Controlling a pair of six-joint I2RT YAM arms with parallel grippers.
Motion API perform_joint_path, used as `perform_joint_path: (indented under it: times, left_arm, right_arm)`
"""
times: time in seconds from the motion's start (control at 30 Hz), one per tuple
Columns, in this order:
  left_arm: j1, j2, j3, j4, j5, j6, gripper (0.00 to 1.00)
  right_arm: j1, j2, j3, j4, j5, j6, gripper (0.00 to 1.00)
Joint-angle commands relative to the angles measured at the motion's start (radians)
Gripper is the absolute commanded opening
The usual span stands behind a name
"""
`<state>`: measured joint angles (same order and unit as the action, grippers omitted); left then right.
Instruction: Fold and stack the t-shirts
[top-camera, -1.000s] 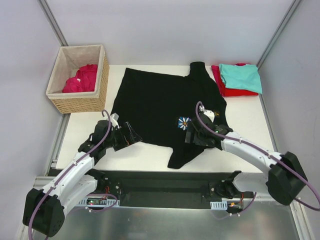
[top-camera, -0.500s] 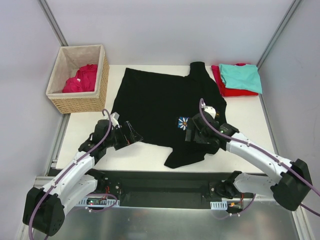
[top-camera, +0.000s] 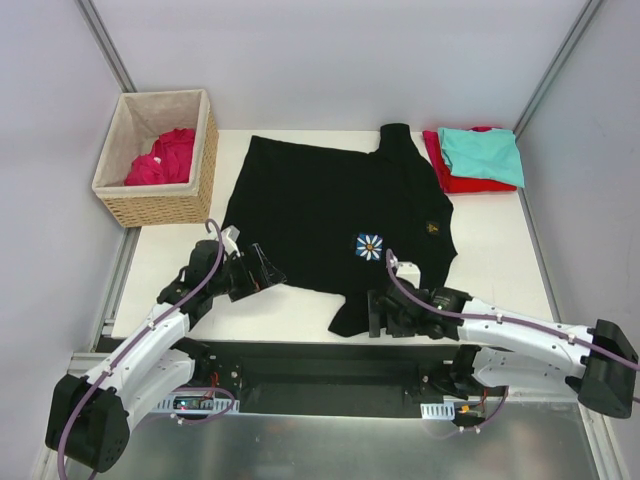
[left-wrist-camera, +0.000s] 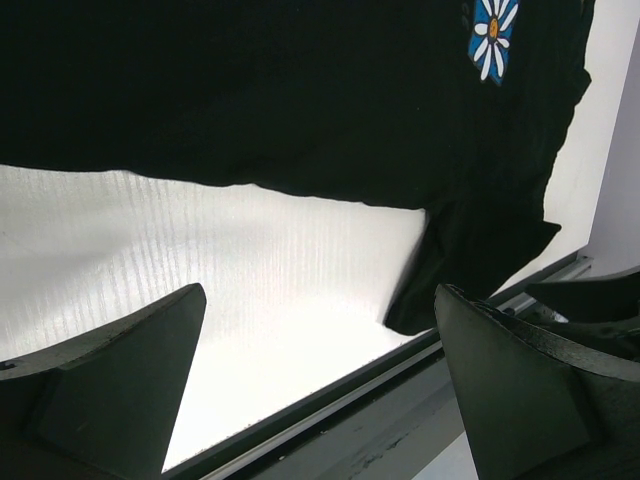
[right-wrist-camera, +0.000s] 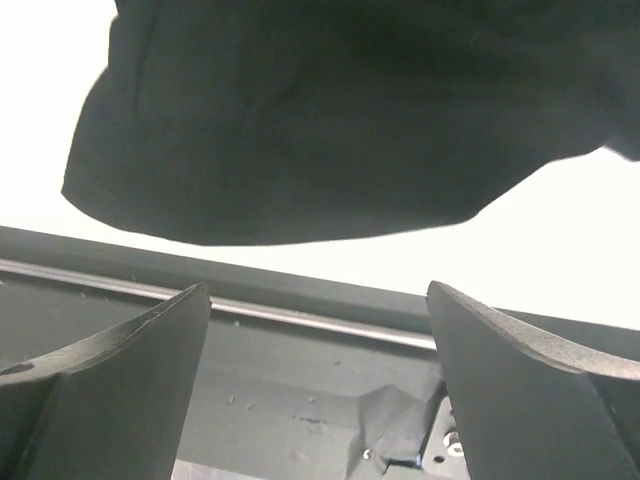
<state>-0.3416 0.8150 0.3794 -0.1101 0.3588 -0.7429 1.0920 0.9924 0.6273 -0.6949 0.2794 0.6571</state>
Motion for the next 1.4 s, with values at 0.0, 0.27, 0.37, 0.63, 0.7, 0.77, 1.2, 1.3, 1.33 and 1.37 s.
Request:
perform_joint_path:
  times: [0.0, 0.27, 0.37, 0.63, 0.7, 0.77, 1.2, 1.3, 1.33, 1.37]
  left_arm:
    - [-0.013, -0.023, -0.014, 0.016, 0.009, 0.004, 0.99]
    - [-0.014, -0.037, -0.027, 0.015, 0.011, -0.001, 0.99]
    - [-0.016, -0.042, -0.030, 0.016, 0.008, -0.001, 0.99]
    - [-0.014, -0.040, -0.030, 0.012, 0.006, 0.000, 0.99]
    - [-0.014, -0.039, -0.030, 0.012, 0.005, 0.002, 0.99]
    - [-0.014, -0.039, -0.031, 0.013, 0.005, 0.002, 0.99]
    - [-0.014, -0.030, -0.028, 0.012, 0.005, 0.013, 0.99]
    - [-0.014, -0.028, -0.028, 0.012, 0.003, 0.014, 0.99]
    - [-0.014, -0.025, -0.028, 0.013, 0.003, 0.016, 0.99]
    - [-0.014, -0.024, -0.027, 0.013, 0.002, 0.014, 0.99]
  right_arm:
    - [0.090, 0.037, -0.005, 0.000, 0.020, 0.124, 0.94]
    - [0.184, 0.153, 0.035, 0.038, 0.044, 0.183, 0.94]
    - [0.193, 0.189, 0.035, 0.064, 0.058, 0.190, 0.94]
    - [0.189, 0.294, 0.081, 0.086, 0.141, 0.161, 0.97]
    - [0.187, 0.322, 0.092, 0.109, 0.135, 0.148, 0.97]
    - [0.186, 0.354, 0.104, 0.120, 0.132, 0.142, 0.97]
    - [0.094, 0.419, 0.161, 0.169, 0.153, 0.062, 0.98]
    - [0.051, 0.413, 0.164, 0.173, 0.156, 0.026, 0.98]
    - [0.039, 0.411, 0.170, 0.175, 0.153, 0.015, 0.98]
    - [0.019, 0.414, 0.176, 0.175, 0.153, -0.002, 0.98]
